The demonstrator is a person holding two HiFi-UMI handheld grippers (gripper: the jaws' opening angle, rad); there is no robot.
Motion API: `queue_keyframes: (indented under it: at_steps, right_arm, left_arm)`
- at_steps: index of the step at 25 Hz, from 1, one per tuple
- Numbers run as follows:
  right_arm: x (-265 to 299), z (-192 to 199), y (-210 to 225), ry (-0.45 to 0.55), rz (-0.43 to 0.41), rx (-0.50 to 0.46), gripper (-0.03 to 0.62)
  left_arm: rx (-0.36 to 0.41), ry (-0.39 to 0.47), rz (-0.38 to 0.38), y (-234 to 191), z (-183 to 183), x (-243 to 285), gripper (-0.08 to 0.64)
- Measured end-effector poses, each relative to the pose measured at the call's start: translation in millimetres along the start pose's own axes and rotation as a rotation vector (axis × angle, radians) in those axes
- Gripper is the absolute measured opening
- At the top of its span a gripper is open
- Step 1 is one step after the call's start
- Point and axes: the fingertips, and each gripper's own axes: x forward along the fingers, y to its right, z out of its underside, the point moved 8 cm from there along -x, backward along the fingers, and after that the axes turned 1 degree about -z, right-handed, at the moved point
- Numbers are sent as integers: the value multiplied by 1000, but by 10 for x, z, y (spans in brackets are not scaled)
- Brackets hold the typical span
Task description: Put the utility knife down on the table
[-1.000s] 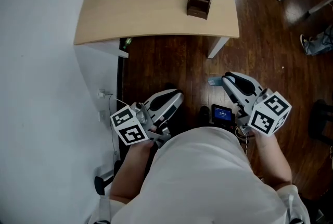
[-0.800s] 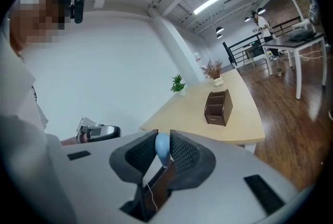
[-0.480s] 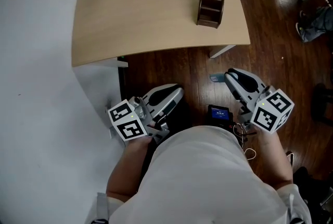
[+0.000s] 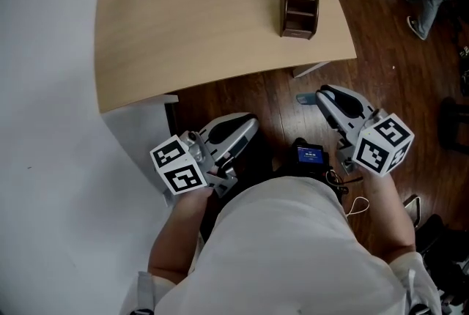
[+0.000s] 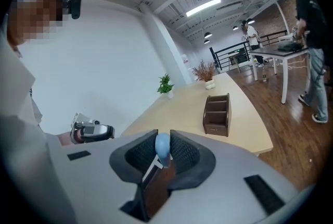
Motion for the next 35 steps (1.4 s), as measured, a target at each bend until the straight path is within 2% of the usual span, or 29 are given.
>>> queue_keyframes:
  at_steps: [9, 14, 18, 22, 26, 35]
  right_arm:
    - [76, -106, 25, -4, 21, -72, 72]
    - [102, 43, 87, -7, 12, -94, 72]
    - [117, 3, 77, -2, 21, -124, 72]
    - [257, -122, 274, -13, 14, -133, 72]
    - [413, -204, 334, -43, 31, -202, 72]
    - [872, -225, 565, -114, 33, -275, 72]
  left_arm:
    - [41, -11, 8, 37, 2, 61, 5]
    - [45, 2, -8, 18, 200, 78, 5]
    - [61, 11, 9, 7, 193, 133, 5]
    - [75, -23, -22, -90, 85, 358, 5]
    - [84, -50, -23, -189, 20, 485, 5]
    - [76, -89, -75, -546, -41, 706, 5]
